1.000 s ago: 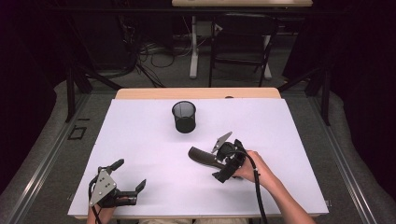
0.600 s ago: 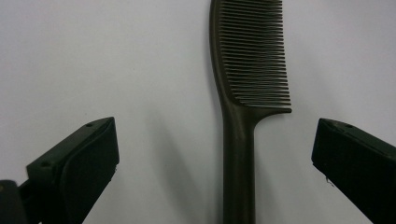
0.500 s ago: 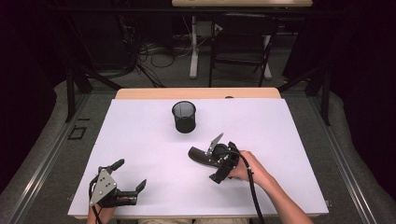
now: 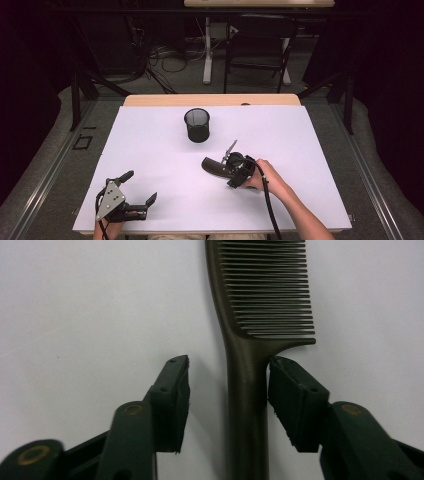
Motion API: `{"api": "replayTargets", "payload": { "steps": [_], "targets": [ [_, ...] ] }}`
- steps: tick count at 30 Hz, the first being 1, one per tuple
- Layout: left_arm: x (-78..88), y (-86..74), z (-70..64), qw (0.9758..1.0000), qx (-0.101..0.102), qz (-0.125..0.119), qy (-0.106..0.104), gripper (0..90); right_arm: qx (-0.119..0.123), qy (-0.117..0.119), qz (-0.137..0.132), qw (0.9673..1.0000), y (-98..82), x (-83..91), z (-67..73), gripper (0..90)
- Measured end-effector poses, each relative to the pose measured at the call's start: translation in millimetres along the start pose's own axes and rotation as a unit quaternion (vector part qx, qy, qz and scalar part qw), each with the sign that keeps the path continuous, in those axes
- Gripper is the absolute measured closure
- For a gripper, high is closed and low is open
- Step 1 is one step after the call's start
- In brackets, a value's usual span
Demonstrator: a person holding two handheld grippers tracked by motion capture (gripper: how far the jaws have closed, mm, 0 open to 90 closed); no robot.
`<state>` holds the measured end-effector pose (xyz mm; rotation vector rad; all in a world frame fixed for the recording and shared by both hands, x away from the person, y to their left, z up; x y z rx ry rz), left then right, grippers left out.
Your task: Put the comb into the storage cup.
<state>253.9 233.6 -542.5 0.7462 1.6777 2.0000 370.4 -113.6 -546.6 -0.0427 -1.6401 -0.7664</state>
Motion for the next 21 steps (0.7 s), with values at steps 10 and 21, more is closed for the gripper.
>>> {"api": "replayTargets", "payload": {
  "steps": [10,21],
  "targets": [
    [0.0,-0.1,0.2,1.0000,0.000,0.000,-0.001,0.1,-0.028,-0.004,0.002,0.9996,-3.0,-2.1,-6.0,65.5],
    [0.4,-0.1,0.0,1.0000,0.000,0.002,-0.003,0.1,-0.046,-0.002,-0.009,0.9989,-5.6,-2.4,-9.9,71.8]
  ]
}}
Point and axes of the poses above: each handheld gripper's, and its own axes: x roughly backward along the jaws, y roughly out of its top, z roughly to its left, the point moved 2 cm from there along -x, roughly forward along the jaws, and after that the axes turned 8 degrees about -z, right-handed, at the moved point
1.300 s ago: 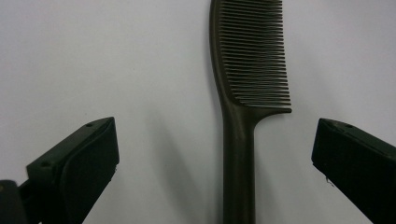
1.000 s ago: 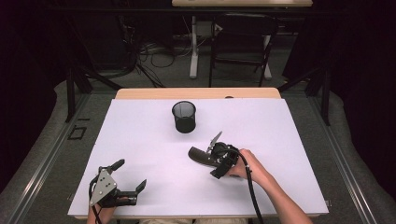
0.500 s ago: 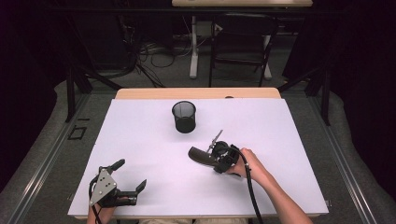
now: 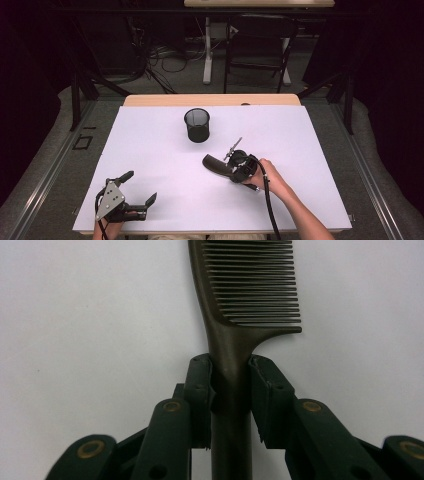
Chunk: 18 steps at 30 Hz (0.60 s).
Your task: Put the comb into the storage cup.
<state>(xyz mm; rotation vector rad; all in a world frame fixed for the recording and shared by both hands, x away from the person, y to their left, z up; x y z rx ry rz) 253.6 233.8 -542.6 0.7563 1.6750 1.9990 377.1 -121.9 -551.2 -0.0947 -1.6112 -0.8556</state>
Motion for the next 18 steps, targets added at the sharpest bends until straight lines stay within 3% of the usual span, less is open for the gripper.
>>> {"api": "replayTargets", "payload": {
  "steps": [18],
  "targets": [
    [-1.4,-0.5,-0.6,1.0000,-0.003,0.007,-0.002,0.2,0.009,0.003,-0.021,0.9997,-1.3,8.4,-0.6,72.5]
  ]
}}
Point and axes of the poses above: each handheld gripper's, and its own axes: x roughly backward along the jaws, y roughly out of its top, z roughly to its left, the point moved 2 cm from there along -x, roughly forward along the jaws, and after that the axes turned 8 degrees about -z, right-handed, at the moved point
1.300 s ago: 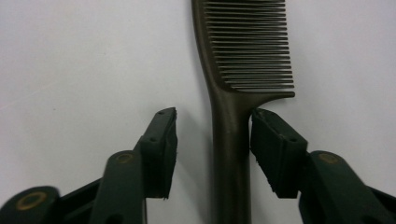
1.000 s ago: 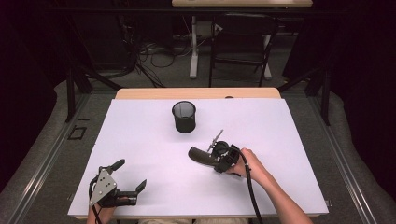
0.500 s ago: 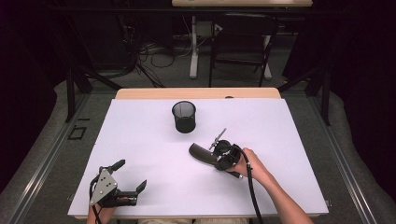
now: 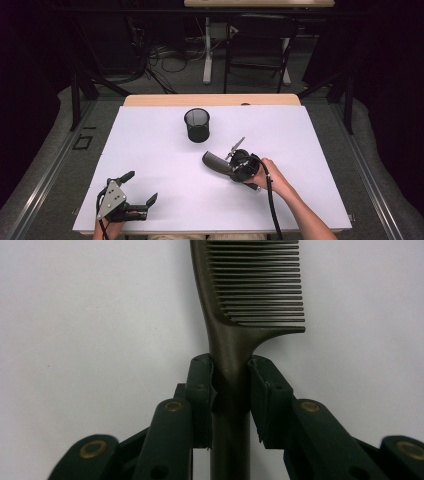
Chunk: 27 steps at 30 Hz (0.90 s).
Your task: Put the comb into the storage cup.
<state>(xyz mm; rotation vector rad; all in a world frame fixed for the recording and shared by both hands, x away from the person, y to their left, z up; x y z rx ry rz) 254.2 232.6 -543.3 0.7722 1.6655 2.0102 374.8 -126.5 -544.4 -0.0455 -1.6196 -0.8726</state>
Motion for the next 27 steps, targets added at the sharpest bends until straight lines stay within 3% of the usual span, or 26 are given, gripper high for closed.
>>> {"api": "replayTargets", "payload": {
  "steps": [27],
  "targets": [
    [0.3,-0.1,0.6,1.0000,0.001,0.000,-0.001,0.2,-0.010,-0.002,-0.076,0.9971,-3.8,26.0,-2.2,72.5]
  ]
}}
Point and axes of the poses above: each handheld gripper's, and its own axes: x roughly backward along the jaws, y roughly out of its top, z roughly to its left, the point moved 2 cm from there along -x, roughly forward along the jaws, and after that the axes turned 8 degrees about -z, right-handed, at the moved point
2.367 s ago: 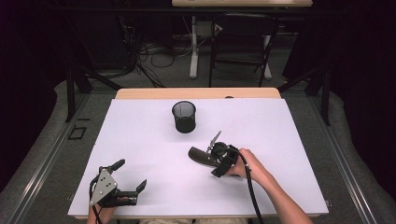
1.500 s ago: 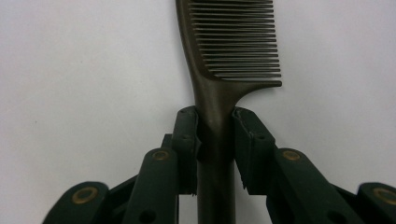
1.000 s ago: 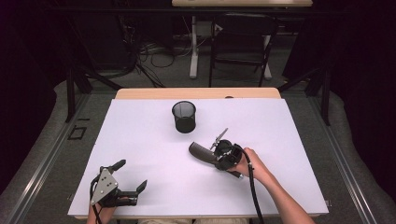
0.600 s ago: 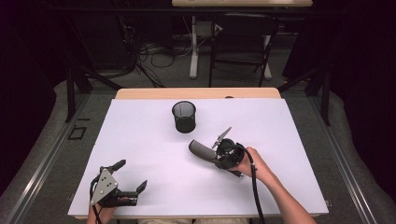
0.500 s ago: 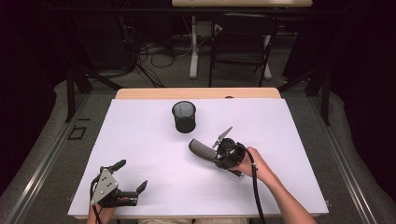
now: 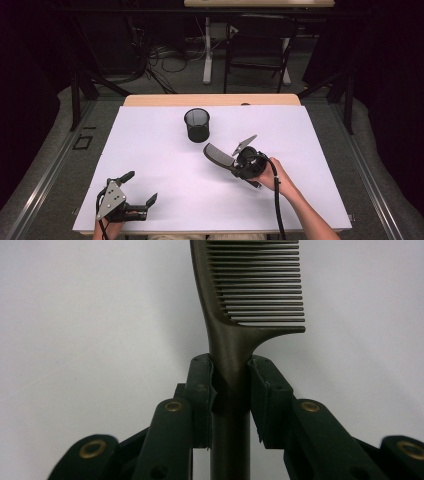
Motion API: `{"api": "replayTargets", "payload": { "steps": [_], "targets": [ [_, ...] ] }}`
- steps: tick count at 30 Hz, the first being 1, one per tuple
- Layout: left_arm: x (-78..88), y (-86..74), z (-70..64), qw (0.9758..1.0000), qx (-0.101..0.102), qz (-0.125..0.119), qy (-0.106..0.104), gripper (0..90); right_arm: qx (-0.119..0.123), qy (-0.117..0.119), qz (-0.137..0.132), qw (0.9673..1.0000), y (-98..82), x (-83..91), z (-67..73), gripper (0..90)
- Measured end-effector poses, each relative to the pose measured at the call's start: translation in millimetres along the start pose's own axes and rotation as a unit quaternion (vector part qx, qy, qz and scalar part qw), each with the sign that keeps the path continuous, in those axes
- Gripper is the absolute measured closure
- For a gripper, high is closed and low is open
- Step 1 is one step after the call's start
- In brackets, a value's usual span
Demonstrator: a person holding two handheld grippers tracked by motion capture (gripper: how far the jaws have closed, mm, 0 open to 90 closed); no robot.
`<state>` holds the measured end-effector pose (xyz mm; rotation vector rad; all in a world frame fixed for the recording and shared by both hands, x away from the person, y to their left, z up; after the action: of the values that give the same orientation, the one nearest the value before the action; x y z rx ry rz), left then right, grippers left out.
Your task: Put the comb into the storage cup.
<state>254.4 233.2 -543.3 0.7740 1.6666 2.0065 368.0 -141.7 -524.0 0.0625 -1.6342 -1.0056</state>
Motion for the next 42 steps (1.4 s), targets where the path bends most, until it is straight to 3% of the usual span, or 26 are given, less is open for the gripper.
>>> {"api": "replayTargets", "payload": {
  "steps": [11,22,35,42],
  "targets": [
    [-0.8,-0.6,-0.3,1.0000,0.002,0.000,-0.003,0.2,-0.004,-0.008,-0.049,0.9988,-4.8,8.4,-0.3,72.4],
    [-1.5,-0.8,-0.5,1.0000,0.002,0.001,-0.001,0.2,-0.011,-0.016,-0.072,0.9972,-6.6,10.6,0.7,72.5],
    [-2.1,-0.6,-0.9,1.0000,0.001,0.000,0.001,0.2,-0.005,-0.025,-0.106,0.9940,-4.1,17.7,1.0,72.5],
    [-1.8,-0.7,-0.4,1.0000,0.003,0.000,0.002,0.2,-0.008,-0.034,-0.137,0.9900,-3.6,17.7,0.2,72.5]
  ]
}}
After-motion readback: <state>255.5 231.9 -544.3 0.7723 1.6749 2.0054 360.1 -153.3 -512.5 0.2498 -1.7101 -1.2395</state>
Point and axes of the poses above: each handheld gripper's, and its own axes: x roughly backward along the jaws, y roughly out of its top, z roughly to its left, the point moved 2 cm from there along -x, roughly forward along the jaws, and after that the axes turned 8 degrees about -z, right-handed, at the moved point
